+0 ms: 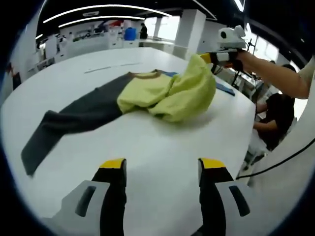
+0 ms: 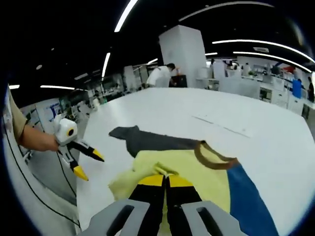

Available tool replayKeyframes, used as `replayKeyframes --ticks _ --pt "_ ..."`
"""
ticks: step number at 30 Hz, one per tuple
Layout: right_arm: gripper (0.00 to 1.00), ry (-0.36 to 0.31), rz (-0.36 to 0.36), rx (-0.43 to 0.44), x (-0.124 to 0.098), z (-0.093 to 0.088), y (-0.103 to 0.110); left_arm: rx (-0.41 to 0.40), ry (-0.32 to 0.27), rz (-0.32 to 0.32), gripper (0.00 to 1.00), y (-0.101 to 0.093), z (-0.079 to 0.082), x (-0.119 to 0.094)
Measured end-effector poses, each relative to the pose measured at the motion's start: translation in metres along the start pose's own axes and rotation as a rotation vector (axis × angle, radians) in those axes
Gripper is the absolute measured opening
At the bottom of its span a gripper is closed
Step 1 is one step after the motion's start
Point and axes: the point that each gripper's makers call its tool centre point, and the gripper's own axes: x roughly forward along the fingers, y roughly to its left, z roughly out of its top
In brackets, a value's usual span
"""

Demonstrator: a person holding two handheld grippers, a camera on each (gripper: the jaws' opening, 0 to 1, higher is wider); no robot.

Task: Fold the garment on the visible template until the final outline fits inside the template.

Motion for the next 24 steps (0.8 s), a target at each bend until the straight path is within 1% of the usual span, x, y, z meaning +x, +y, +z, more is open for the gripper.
replayKeyframes --ticks 3,7,11,15,18,19,21,24 --pt "0.00 0.012 -0.027 0.017 0.006 -0.001 -0.017 -0.004 -0.002 0.000 0.55 0.002 0.002 0.001" --pt "0.00 0.050 -0.069 0.034 0.014 -0.010 -0.039 -0.005 0.002 0.000 0.55 0.003 0.001 0.002" --pt "0.00 0.077 -0.085 0.051 0.022 -0.014 -0.051 -0.009 0.005 0.002 0.55 0.005 -0.001 0.004" --pt "0.00 0.099 -0.084 0.059 0.033 -0.015 -0.051 -0.015 0.012 0.003 0.55 0.006 -0.003 0.005" --pt "0.00 0.141 -0.092 0.048 0.041 -0.024 -0.055 -0.016 0.017 0.000 0.55 0.004 -0.004 0.007" --pt "0.00 0.150 -0.094 0.039 0.041 -0.026 -0.055 -0.016 0.018 0.000 0.55 0.004 -0.004 0.007" --pt "0.00 0.147 -0.091 0.041 0.038 -0.026 -0.054 -0.018 0.018 -0.005 0.55 0.003 -0.004 0.008" --pt "0.00 0.144 -0.089 0.027 0.031 -0.025 -0.053 -0.015 0.007 -0.007 0.55 0.001 0.001 0.009"
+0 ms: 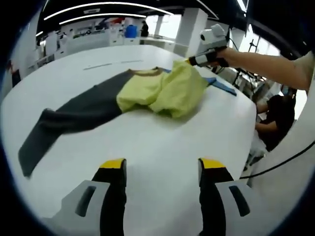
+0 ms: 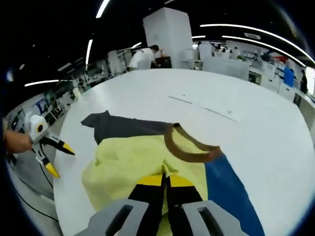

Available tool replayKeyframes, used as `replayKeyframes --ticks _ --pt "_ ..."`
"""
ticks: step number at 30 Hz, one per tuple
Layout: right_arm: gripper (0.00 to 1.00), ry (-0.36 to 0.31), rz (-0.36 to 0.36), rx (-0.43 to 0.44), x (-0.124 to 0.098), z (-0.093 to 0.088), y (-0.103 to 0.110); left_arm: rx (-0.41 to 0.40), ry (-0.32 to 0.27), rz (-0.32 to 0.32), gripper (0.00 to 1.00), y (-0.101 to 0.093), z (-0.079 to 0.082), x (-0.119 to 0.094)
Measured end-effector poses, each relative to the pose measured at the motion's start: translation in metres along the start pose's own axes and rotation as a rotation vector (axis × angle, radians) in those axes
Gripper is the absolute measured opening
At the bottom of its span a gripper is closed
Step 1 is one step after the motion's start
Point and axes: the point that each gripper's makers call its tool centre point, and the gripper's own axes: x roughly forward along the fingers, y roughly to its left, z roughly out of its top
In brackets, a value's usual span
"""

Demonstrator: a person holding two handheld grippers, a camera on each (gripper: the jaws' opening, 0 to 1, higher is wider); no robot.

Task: Fold the garment on the visible template until the final outline fits inside the template.

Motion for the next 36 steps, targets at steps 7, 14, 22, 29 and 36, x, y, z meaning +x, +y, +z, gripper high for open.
replayKeyframes --ticks 7,14,22,29,36 --pt "0.04 -0.042 0.000 -0.009 -0.015 0.006 0.003 0.022 -0.011 -0.022 0.53 -0.009 0.010 0.010" --pt "0.11 -0.077 0.009 -0.033 -0.030 0.011 0.009 0.032 -0.012 -0.047 0.51 -0.019 0.017 0.018" --pt "0.17 -0.126 0.006 -0.039 -0.050 0.011 0.015 0.048 -0.021 -0.062 0.46 -0.026 0.025 0.023" --pt "0.18 -0.103 0.000 -0.069 -0.064 -0.009 0.022 0.057 -0.030 -0.072 0.44 -0.032 0.032 0.031" --pt "0.20 -0.088 0.008 -0.058 -0.070 -0.027 0.027 0.056 -0.043 -0.075 0.40 -0.034 0.039 0.037"
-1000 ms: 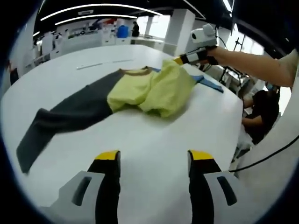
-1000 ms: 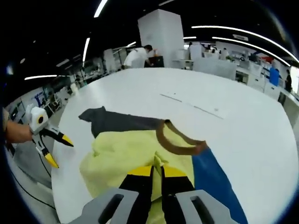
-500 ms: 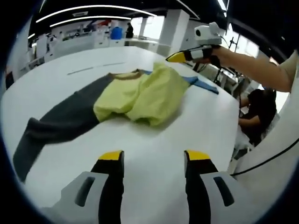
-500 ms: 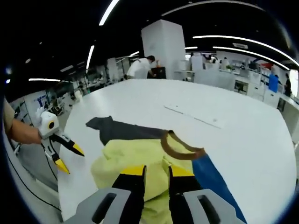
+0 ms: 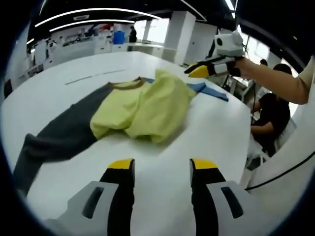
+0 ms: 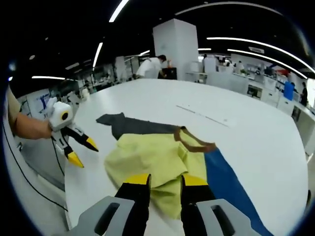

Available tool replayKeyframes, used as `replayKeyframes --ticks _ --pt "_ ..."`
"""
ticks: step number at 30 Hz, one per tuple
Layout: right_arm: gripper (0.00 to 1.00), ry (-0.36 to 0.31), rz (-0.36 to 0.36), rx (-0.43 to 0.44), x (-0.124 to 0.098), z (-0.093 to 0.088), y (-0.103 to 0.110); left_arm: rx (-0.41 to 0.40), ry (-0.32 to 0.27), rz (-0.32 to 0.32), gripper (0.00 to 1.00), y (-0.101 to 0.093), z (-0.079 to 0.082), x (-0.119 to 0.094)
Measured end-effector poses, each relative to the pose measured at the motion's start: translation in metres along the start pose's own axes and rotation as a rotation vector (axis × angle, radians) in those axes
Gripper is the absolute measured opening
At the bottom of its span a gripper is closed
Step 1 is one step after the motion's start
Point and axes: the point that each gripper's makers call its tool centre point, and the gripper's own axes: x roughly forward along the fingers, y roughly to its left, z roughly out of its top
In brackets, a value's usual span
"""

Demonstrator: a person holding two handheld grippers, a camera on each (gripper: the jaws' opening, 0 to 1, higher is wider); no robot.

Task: Fold the garment on the visible template until the final outline fits inside the template.

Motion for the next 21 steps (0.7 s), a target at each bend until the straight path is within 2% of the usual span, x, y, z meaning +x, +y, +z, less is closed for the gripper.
replayKeyframes --ticks 14,21 --pt "0.20 0.014 0.006 0.018 -0.004 -0.019 0.009 0.009 0.003 -0.024 0.35 -0.009 0.006 0.015" --pt "0.20 0.012 0.005 0.035 -0.006 -0.026 0.012 0.008 0.003 -0.033 0.28 -0.009 0.008 0.022"
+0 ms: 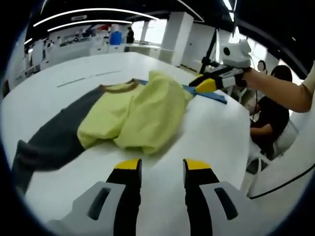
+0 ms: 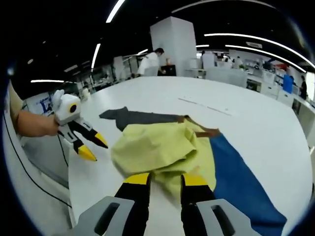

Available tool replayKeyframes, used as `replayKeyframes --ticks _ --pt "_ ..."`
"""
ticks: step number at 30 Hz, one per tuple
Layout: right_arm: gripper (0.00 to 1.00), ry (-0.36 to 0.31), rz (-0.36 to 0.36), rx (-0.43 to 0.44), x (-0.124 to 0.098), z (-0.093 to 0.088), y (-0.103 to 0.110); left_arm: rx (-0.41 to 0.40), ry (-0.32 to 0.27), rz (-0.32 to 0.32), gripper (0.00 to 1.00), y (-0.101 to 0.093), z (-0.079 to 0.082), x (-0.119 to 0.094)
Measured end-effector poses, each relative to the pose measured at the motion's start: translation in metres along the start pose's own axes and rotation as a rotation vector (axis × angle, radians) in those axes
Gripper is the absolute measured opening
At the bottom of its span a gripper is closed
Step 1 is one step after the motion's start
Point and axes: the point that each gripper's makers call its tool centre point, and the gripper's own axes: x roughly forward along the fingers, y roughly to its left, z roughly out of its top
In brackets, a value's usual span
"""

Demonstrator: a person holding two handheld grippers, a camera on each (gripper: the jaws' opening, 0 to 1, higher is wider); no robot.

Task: Fold the garment on the visible template until the final outline fits inside the template.

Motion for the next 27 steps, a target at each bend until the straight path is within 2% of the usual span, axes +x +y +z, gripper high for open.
replayKeyframes --ticks 6,13,27 --pt "0.19 0.006 0.004 0.006 0.000 -0.006 0.004 0.010 0.017 0.017 0.23 0.006 -0.002 0.008" --pt "0.19 0.013 0.007 0.010 0.000 -0.012 0.008 0.015 0.011 0.027 0.22 0.009 0.004 0.015" --pt "0.19 0.011 0.005 0.020 0.000 -0.014 0.008 0.014 0.007 0.023 0.14 0.009 0.010 0.023"
